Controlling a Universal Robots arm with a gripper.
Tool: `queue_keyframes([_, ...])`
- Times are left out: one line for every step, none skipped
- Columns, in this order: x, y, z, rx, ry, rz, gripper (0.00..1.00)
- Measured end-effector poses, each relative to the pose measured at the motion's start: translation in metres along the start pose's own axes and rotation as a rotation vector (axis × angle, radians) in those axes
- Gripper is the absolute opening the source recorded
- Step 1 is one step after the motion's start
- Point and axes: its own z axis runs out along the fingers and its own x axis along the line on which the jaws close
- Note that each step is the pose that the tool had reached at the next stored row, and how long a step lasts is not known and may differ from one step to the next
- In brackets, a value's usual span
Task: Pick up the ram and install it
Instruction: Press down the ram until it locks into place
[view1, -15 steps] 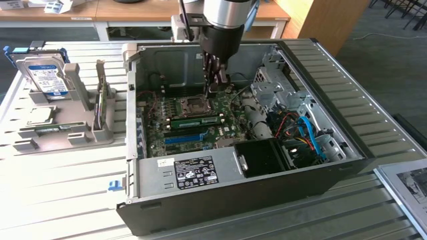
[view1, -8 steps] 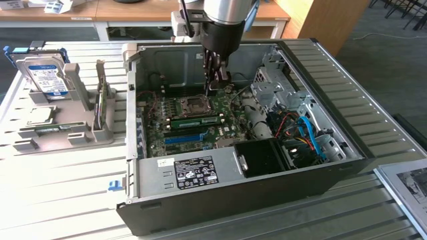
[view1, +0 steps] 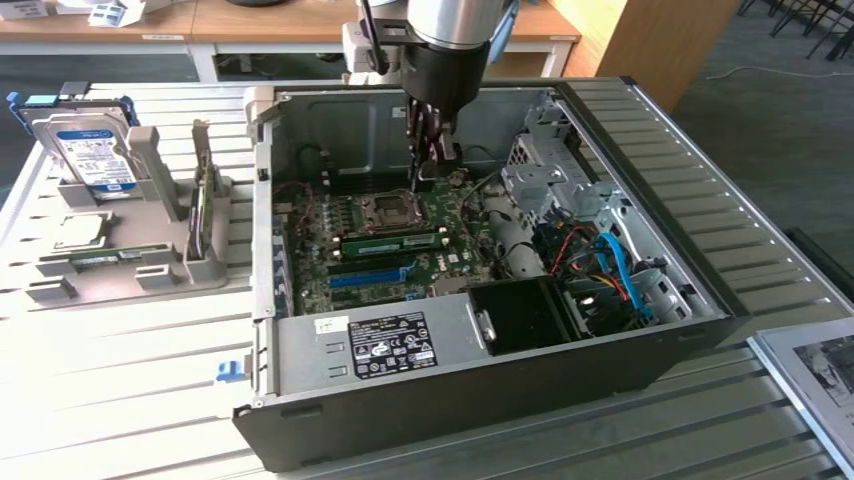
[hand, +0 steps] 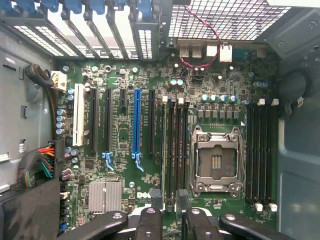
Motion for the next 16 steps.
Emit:
queue_keyframes([0.0000,0.0000,0.0000,0.0000,-0.0001,0.000,0.25])
queue_keyframes([0.0000,0.0000,0.0000,0.0000,0.0000,0.000,0.25])
queue_keyframes([0.0000,0.0000,0.0000,0.0000,0.0000,0.000,0.25])
queue_keyframes([0.0000,0.0000,0.0000,0.0000,0.0000,0.000,0.25])
queue_keyframes([0.0000,0.0000,0.0000,0.0000,0.0000,0.000,0.24])
queue_keyframes([0.0000,0.0000,0.0000,0.0000,0.0000,0.000,0.18])
queue_keyframes([0.0000,0.0000,0.0000,0.0000,0.0000,0.000,0.18])
queue_keyframes([0.0000,0.0000,0.0000,0.0000,0.0000,0.000,0.10])
queue_keyframes([0.0000,0.0000,0.0000,0.0000,0.0000,0.000,0.10])
queue_keyframes([0.0000,0.0000,0.0000,0.0000,-0.0001,0.000,0.10])
queue_keyframes([0.0000,0.0000,0.0000,0.0000,0.0000,0.000,0.10])
queue_keyframes([0.0000,0.0000,0.0000,0.0000,0.0000,0.000,0.10])
queue_keyframes([0.0000,0.0000,0.0000,0.0000,0.0000,0.000,0.10])
queue_keyframes([0.0000,0.0000,0.0000,0.0000,0.0000,0.000,0.10])
queue_keyframes([0.0000,0.0000,0.0000,0.0000,0.0000,0.000,0.10])
queue_keyframes([0.0000,0.0000,0.0000,0.0000,0.0000,0.000,0.10])
